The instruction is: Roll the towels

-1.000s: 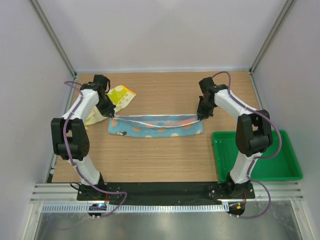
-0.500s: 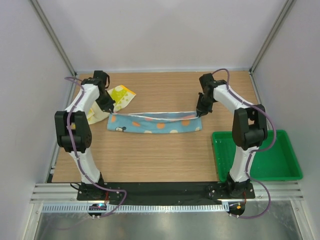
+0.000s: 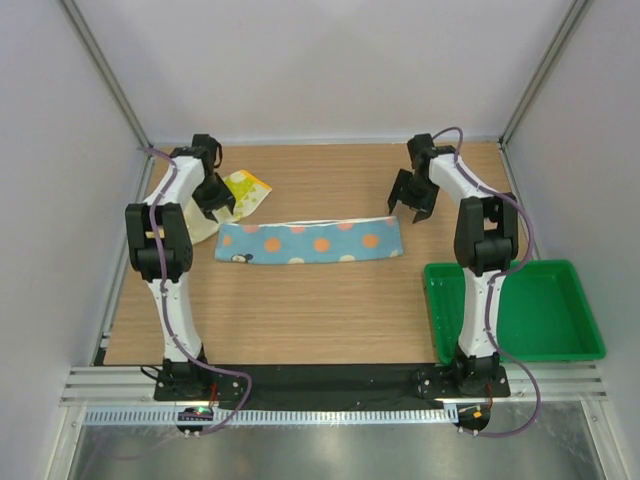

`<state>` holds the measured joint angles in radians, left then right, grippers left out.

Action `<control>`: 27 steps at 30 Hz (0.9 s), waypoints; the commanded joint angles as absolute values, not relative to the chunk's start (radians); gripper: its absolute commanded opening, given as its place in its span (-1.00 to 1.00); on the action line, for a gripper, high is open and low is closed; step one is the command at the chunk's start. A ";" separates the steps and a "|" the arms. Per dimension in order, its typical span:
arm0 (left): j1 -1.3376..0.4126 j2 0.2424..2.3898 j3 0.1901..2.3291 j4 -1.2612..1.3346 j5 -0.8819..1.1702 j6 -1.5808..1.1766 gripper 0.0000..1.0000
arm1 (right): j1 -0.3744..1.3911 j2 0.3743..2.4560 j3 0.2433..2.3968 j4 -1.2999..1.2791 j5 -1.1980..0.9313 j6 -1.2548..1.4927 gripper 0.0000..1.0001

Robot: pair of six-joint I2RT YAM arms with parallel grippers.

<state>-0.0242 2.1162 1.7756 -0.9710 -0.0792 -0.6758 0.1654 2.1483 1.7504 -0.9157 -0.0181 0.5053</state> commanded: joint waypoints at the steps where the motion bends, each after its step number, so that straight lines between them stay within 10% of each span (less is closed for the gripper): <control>1: -0.006 2.121 1.881 -1.021 -0.104 -0.684 0.02 | 0.115 2.151 1.900 -0.966 -0.005 0.511 0.47; 4: -0.006 2.063 1.885 -1.028 -0.142 -0.672 0.53 | 0.100 2.094 1.942 -0.976 0.084 0.502 0.64; 11: -0.021 1.807 1.654 -0.933 -0.146 -0.638 0.37 | 0.170 1.786 1.551 -0.708 -0.096 0.445 0.60; 14: -0.046 1.704 1.472 -0.843 -0.056 -0.624 0.23 | 0.306 1.709 1.412 -0.571 -0.299 0.440 0.29; 19: -0.086 1.623 1.281 -0.738 0.100 -0.626 0.06 | 0.478 1.802 1.351 -0.328 -0.588 0.572 -0.92; 27: -0.130 1.664 1.170 -0.684 0.109 -0.638 -0.03 | 0.653 2.074 1.523 -0.247 -0.844 0.572 -0.98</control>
